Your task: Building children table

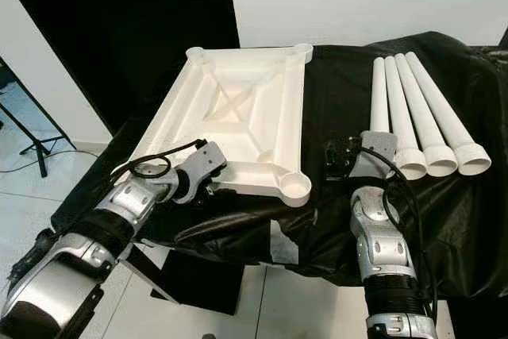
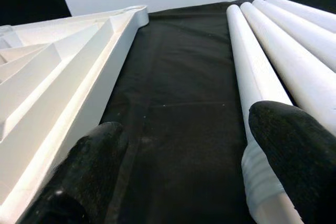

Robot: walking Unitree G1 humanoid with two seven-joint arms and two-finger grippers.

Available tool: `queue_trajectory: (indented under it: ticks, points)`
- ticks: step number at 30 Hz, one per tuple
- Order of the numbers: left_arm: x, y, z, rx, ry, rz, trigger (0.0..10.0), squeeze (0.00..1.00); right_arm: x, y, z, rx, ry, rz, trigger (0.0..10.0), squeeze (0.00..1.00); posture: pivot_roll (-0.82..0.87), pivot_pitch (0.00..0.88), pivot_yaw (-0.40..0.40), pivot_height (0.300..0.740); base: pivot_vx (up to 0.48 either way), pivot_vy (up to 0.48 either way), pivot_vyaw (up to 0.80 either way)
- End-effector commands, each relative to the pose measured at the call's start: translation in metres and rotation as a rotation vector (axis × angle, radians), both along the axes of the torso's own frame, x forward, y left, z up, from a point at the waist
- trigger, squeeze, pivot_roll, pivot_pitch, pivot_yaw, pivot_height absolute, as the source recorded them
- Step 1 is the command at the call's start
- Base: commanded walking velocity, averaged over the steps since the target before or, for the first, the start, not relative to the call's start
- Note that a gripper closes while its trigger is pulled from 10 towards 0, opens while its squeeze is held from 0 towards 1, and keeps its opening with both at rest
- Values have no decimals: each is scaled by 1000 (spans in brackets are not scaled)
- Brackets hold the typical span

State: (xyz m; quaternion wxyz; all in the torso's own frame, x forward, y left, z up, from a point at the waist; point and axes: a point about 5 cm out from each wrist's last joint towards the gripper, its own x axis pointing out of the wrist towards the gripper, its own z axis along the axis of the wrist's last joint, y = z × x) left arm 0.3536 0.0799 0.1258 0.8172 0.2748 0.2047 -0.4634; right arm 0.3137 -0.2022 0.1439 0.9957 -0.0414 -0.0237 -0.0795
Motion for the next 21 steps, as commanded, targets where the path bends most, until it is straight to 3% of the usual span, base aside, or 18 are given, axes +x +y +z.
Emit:
queue_trajectory:
  ticks: [1, 15, 16, 17, 19, 20, 21]
  points:
    - [8, 13, -1, 33, -61, 128, 0, 0, 0, 2, 0, -1, 5, 3, 10000, 0, -23, 0, 110, 740, 0, 0, 0]
    - [-21, 8, 4, 7, 16, -193, 0, 0, 1, 2, -1, 0, 9, -5, 10000, 0, -6, 0, 105, 740, 0, 0, 0]
    - [-27, 6, 7, -12, 15, -253, 1804, 0, 2, 3, -2, 1, 10, -4, 10000, 0, -3, 0, 103, 740, 0, 0, 0]
    - [-34, 5, 8, -30, 21, -304, 314, 0, 3, 4, -2, 2, 10, -2, 10000, 0, -2, 0, 102, 740, 0, 0, 0]
    - [-39, 3, 10, -40, 19, -351, 0, 0, 4, 4, -2, 3, 10, -1, 10000, 0, 0, 0, 102, 740, 0, 0, 0]
    - [-44, 1, 10, -45, 20, -382, 2431, 0, 4, 5, -2, 4, 9, 0, 10000, 0, 0, 0, 103, 740, 0, 0, 0]
    - [-44, 1, 10, -45, 20, -382, 2431, 0, 4, 5, -2, 4, 9, 0, 10000, 0, 0, 0, 103, 740, 0, 0, 0]
